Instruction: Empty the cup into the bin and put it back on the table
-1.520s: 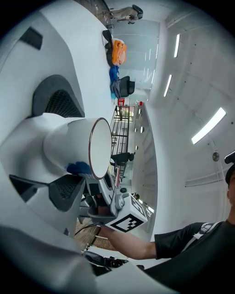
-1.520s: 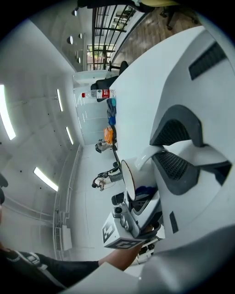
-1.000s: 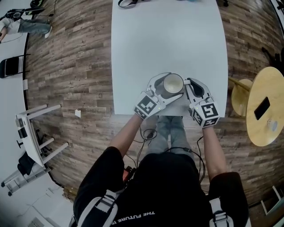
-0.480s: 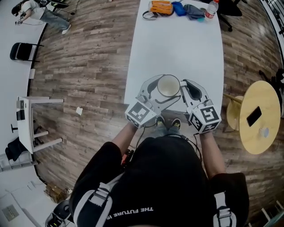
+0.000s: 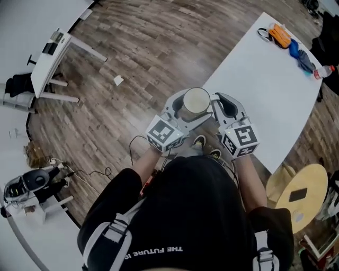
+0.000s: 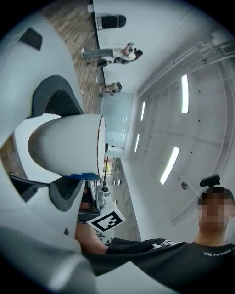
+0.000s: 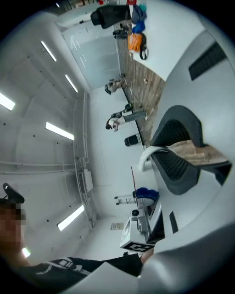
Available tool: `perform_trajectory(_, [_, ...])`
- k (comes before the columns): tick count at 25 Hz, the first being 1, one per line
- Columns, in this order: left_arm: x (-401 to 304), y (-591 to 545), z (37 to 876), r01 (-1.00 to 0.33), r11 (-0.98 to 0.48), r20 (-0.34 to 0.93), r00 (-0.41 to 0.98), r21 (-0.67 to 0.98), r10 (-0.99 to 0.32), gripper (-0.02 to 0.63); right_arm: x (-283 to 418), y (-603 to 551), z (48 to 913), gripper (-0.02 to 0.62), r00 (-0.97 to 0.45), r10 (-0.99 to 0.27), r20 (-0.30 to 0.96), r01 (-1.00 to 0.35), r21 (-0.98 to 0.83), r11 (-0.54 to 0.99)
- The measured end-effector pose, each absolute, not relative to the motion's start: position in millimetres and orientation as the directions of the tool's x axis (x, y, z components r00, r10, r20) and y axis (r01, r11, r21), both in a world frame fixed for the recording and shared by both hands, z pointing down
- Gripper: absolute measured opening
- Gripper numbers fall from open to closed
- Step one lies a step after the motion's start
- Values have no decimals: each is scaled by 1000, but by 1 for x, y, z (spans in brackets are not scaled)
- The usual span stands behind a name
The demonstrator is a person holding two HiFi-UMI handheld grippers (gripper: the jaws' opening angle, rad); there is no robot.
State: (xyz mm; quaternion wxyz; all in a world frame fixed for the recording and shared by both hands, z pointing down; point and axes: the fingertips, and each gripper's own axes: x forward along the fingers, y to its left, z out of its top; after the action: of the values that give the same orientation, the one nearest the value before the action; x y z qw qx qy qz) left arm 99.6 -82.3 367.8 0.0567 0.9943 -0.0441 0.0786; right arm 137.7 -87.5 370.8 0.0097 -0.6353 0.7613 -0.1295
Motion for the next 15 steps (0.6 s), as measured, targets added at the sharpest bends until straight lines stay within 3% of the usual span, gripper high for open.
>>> perform_trajectory(7, [-38, -126, 388, -386, -897, 196, 917, 217, -347, 376, -3, -144, 386, 48, -448, -860, 244, -893, -173, 416])
perform_trajectory(15, [-101, -139, 456, -470, -737, 312, 881, 486, -356, 376, -68, -159, 455, 48, -549, -702, 454, -835, -258, 486])
